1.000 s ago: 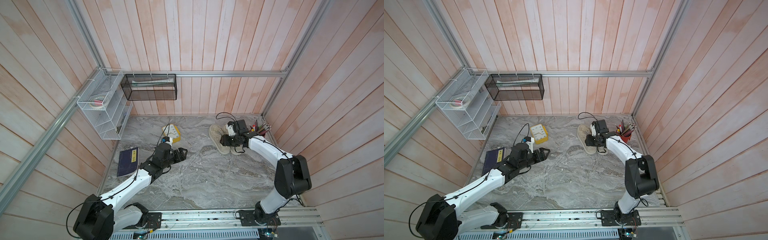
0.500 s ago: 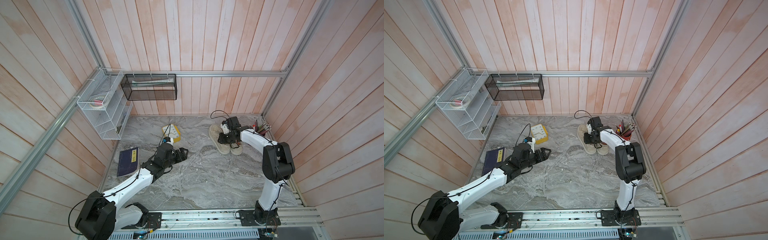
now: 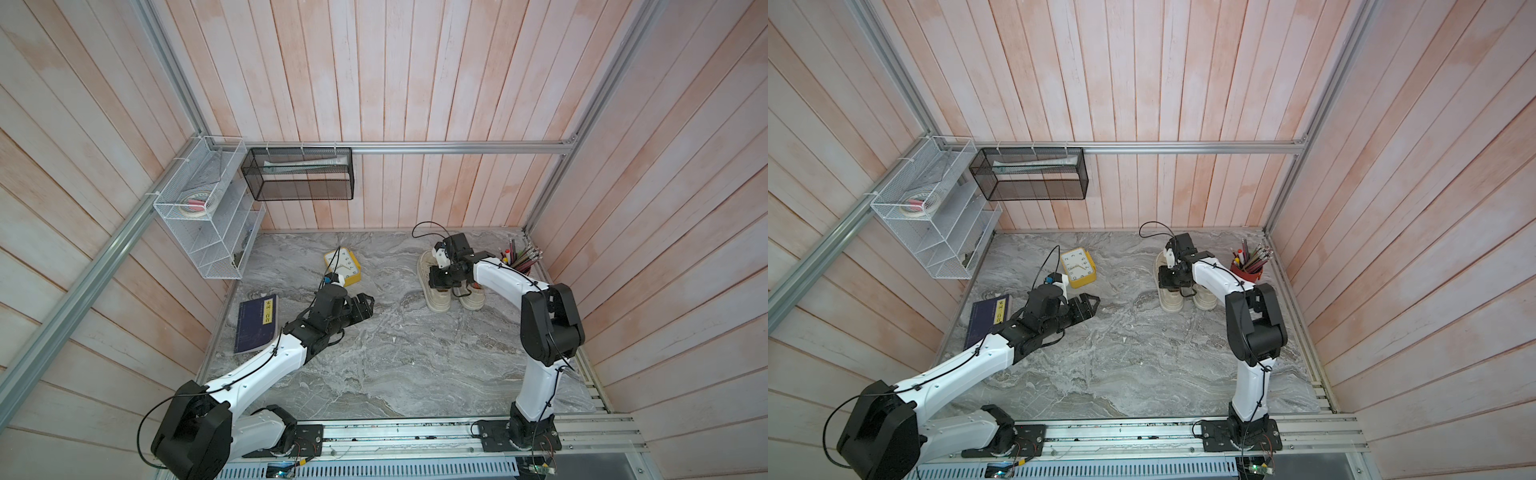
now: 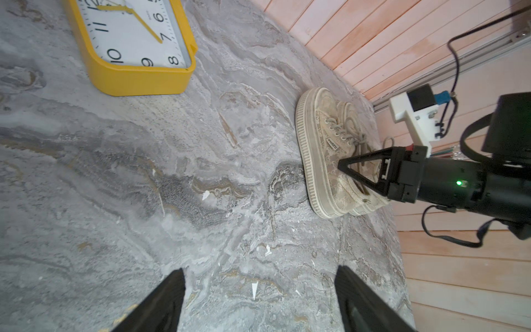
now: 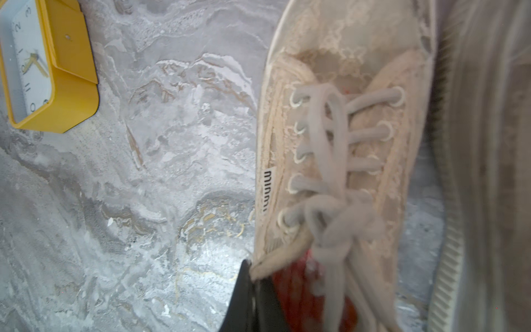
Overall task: Remove the insole from the shoe
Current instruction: Move the shoe to the center of the board.
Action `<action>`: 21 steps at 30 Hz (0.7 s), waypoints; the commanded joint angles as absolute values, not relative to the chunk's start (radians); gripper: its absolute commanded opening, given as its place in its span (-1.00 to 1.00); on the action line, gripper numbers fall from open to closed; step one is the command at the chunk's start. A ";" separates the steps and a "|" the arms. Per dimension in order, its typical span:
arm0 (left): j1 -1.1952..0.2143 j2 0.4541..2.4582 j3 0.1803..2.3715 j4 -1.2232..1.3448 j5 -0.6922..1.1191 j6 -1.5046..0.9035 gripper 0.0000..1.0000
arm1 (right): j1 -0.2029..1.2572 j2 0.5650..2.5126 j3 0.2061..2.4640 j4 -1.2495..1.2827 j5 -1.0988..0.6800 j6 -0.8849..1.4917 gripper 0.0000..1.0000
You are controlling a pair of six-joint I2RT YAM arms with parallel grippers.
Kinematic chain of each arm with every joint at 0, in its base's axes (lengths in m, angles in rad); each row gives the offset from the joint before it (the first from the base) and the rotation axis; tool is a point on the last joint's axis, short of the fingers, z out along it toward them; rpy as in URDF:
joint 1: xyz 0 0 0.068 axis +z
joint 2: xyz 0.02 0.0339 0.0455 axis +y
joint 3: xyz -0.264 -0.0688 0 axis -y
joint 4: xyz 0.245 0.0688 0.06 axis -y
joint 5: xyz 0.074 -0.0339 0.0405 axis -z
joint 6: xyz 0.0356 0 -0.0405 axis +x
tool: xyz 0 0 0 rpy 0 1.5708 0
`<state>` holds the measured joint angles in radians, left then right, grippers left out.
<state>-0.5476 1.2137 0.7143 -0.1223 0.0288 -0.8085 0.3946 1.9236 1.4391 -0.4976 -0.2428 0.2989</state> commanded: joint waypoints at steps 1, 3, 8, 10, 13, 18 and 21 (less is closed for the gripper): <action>-0.536 1.215 0.746 -0.206 -0.018 -0.866 0.70 | 0.459 1.867 1.446 -0.479 -0.258 0.390 -1.00; -0.533 1.215 0.747 -0.225 -0.021 -0.898 0.71 | 0.498 1.838 1.412 -0.440 -0.279 0.451 -1.00; -0.523 1.194 0.753 -0.266 -0.046 -0.916 0.71 | 0.591 1.782 1.320 -0.337 -0.284 0.612 -1.00; -0.507 1.183 0.749 -0.288 -0.067 -0.917 0.70 | 0.630 1.784 1.308 -0.328 -0.293 0.644 -1.00; -0.469 1.166 0.735 -0.312 -0.064 -0.918 0.69 | 0.682 1.800 1.312 -0.332 -0.290 0.662 -1.00; -0.445 1.125 0.707 -0.313 -0.055 -0.893 0.69 | 0.756 1.850 1.362 -0.360 -0.280 0.660 -1.00; -0.442 1.104 0.688 -0.305 -0.039 -0.882 0.69 | 0.776 1.894 1.407 -0.394 -0.261 0.643 -1.00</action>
